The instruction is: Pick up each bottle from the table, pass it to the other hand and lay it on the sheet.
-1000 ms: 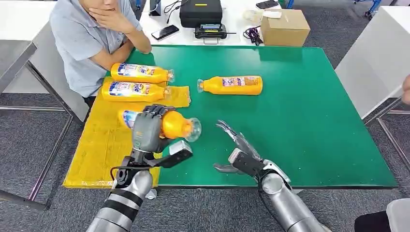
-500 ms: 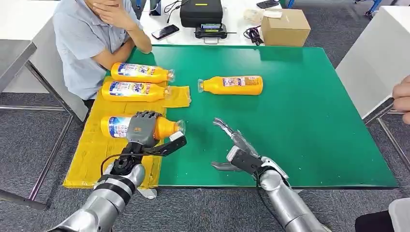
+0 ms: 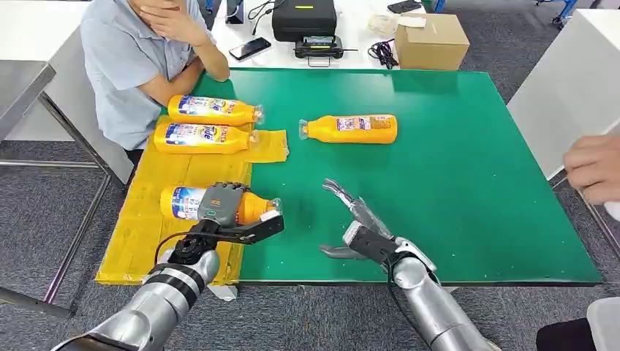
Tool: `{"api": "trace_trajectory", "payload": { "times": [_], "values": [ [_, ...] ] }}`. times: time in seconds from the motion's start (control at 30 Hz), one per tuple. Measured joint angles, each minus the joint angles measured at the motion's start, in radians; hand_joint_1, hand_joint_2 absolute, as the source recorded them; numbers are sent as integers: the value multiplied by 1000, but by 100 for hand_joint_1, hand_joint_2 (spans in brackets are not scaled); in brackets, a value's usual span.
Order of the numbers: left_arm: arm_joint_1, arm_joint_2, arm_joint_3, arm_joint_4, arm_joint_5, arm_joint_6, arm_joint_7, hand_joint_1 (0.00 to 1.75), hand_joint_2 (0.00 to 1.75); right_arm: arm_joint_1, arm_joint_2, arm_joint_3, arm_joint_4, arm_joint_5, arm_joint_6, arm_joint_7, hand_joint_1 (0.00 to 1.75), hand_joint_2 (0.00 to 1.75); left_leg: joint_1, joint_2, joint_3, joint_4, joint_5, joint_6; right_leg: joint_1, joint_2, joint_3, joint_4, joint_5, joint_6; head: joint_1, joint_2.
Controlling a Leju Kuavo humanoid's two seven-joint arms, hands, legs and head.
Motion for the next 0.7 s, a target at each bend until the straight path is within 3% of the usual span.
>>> {"api": "trace_trajectory", "payload": {
  "times": [0.03, 0.1, 0.2, 0.23, 0.27, 0.7],
  "values": [
    [-2, 0, -2, 3, 0, -1, 0, 173, 175, 0, 0, 0, 0, 0, 0, 0, 0, 175, 0, 0, 0, 0, 0, 0, 0, 0, 0, 0, 0, 0, 0, 0],
    [-5, 0, -6, 8, 0, -2, 0, 136, 175, 0, 1, 0, 0, 0, 0, 0, 0, 175, 0, 0, 0, 0, 0, 0, 0, 0, 0, 0, 0, 0, 0, 0],
    [-9, 0, -11, 14, 0, -16, 2, 49, 175, 0, 1, 0, 0, 1, 0, 0, 0, 175, 0, 0, 0, 0, 0, 0, 0, 0, 0, 0, 0, 0, 0, 0],
    [-11, 1, -11, 17, 0, -26, 5, 9, 175, 0, 2, 0, 0, 1, 0, 0, 0, 175, 0, 0, 0, 0, 0, 0, 0, 0, 0, 0, 0, 0, 0, 0],
    [-14, 1, -13, 19, 1, -40, 10, 0, 175, 0, 2, 0, 0, 2, 1, 0, 0, 175, 0, 0, 0, 0, 0, 0, 0, 0, 0, 0, 0, 0, 0, 0],
    [-75, 10, -43, 106, -2, -214, 69, 0, 175, -17, 10, -17, 26, 22, 8, -15, 0, 175, 0, 0, 4, 0, 0, 0, 0, 0, 4, 0, 0, 0, 1, 0]
  ]
}}
